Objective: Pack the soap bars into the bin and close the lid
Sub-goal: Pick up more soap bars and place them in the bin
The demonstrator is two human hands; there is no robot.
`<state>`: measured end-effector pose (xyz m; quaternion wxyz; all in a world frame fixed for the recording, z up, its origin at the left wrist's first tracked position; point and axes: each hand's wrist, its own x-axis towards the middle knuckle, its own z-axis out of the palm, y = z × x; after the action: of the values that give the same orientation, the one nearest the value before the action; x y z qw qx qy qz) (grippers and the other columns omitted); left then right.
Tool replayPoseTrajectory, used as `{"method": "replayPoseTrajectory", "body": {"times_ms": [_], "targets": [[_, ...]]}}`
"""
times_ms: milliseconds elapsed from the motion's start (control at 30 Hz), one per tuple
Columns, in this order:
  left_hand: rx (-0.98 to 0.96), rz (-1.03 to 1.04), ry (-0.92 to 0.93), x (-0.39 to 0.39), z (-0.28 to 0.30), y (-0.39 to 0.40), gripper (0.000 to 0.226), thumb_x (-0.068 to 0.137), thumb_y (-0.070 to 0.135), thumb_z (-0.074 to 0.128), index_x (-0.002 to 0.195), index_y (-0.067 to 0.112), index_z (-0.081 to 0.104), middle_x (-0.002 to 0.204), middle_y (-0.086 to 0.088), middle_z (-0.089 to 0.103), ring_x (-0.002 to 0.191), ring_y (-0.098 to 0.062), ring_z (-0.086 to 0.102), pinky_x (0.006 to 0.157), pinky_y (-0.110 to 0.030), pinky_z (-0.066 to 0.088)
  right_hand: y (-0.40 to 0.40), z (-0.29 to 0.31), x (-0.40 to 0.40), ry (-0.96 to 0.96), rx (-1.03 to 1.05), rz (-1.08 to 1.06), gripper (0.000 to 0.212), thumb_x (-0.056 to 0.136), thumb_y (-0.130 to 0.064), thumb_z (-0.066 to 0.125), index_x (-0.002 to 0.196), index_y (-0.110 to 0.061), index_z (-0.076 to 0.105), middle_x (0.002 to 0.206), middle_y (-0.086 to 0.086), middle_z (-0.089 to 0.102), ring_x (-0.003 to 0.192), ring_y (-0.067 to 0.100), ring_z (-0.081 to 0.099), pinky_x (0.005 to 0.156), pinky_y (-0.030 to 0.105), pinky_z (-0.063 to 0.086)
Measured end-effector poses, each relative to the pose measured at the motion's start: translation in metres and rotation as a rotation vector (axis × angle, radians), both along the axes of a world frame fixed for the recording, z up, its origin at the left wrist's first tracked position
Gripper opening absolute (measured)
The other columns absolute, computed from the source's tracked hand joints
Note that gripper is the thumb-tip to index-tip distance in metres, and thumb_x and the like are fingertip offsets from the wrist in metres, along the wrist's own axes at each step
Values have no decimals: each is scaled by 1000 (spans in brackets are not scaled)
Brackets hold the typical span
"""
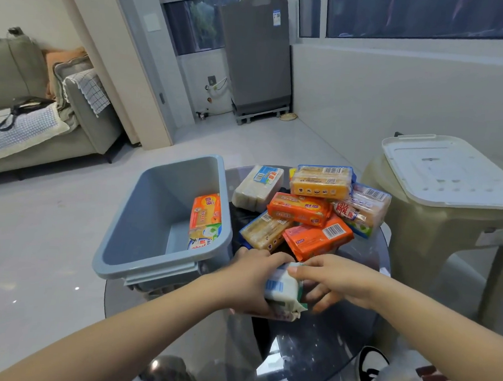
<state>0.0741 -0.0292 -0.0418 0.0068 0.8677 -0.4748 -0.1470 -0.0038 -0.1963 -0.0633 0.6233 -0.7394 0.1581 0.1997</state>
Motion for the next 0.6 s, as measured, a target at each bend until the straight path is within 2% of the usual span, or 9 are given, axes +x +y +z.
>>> {"method": "replayPoseTrajectory", "body": {"times_ms": [100, 233, 300, 333, 400, 467, 600], "targets": [[-50, 35, 45, -2, 3, -3, 85, 64, 45, 77, 136, 35, 34, 124, 7, 57, 114, -16, 51, 100, -38, 35, -3, 2, -1, 17, 25, 25, 32, 84, -41, 63, 101, -13, 64, 83, 7, 71, 66, 15, 69, 65, 30, 57], [-69, 63, 99, -11, 7, -11, 90, 63, 38, 77, 140, 31, 30, 126, 6, 57, 113, -18, 52, 101, -39, 39, -9, 5, -6, 33, 113, 29, 31, 87, -38, 59, 106, -13, 62, 77, 4, 74, 72, 20, 70, 73, 34, 57], [-85, 92, 123, -14, 9, -16, 95, 62, 36, 78, 143, 29, 27, 131, 5, 55, 117, -19, 52, 102, -39, 39, -12, 7, -10, 32, 124, 10, 35, 85, -38, 61, 110, -13, 60, 83, 8, 74, 78, 24, 69, 78, 41, 55], [-113, 113, 144, -15, 11, -19, 96, 62, 34, 77, 144, 28, 27, 133, 5, 54, 118, -19, 52, 102, -38, 40, -14, 9, -12, 31, 137, -1, 40, 83, -39, 64, 113, -13, 58, 93, 13, 73, 83, 27, 69, 79, 44, 56], [-204, 155, 189, -17, 18, -24, 91, 61, 30, 76, 141, 27, 32, 131, 5, 55, 115, -18, 54, 96, -36, 47, -18, 15, -15, 20, 206, -26, 53, 74, -41, 70, 117, -14, 55, 109, 20, 67, 89, 32, 68, 74, 45, 56], [-270, 174, 190, -19, 27, -30, 87, 61, 29, 76, 139, 26, 35, 128, 5, 56, 111, -17, 55, 92, -37, 50, -24, 19, -16, -28, 260, -59, 59, 68, -40, 71, 118, -13, 55, 111, 23, 67, 90, 35, 68, 70, 43, 57], [-313, 176, 118, -23, 49, -45, 86, 64, 38, 74, 139, 23, 34, 123, 3, 57, 106, -17, 57, 90, -37, 51, -39, 31, -11, -188, 287, -161, 43, 76, -31, 67, 116, -17, 59, 105, 17, 71, 90, 31, 69, 72, 42, 56]]}}
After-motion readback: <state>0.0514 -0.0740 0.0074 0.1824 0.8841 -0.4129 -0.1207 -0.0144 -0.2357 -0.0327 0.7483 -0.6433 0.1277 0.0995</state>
